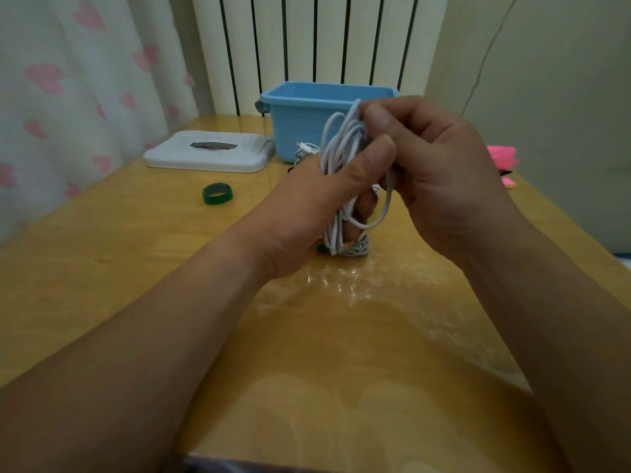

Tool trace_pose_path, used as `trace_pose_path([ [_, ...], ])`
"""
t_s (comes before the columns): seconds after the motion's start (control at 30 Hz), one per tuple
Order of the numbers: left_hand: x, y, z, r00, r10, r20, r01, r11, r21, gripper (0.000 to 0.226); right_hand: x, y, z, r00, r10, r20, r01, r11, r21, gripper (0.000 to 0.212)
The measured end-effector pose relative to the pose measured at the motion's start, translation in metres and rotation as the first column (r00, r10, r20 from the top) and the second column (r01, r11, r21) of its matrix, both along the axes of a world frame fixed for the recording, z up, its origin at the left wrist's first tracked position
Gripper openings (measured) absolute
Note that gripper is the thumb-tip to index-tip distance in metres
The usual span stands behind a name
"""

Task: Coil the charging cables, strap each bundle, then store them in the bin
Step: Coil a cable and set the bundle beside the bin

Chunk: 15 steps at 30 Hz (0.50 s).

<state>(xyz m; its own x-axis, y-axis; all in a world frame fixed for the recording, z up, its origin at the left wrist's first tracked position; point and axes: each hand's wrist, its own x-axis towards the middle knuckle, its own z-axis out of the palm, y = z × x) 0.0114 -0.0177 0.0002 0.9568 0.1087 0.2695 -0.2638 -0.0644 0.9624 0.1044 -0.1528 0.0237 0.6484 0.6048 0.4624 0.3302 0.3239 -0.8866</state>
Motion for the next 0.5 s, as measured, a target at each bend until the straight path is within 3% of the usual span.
trace_pose_path([
  [0.2,-0.0046,-0.0015,0.0018,0.989,-0.118,-0.094,0.12,0.993,0.008,0.019,-0.0001,-0.0039,0.0002,1.0,-0.005,0.023,0.007,0.996,-0.089,0.035],
  [0.4,-0.0032,0.0033,-0.0027,0.973,-0.212,-0.087,0.203,0.974,-0.101,0.026,0.0034,-0.0051,0.0004,0.976,-0.097,0.197,0.122,0.986,-0.117,0.035],
  [0.5,-0.0046,0.0029,-0.0032,0.948,-0.309,-0.08,0.294,0.943,-0.156,0.008,0.0073,-0.0057,-0.0015,0.966,-0.08,0.246,0.111,0.987,-0.113,0.035],
])
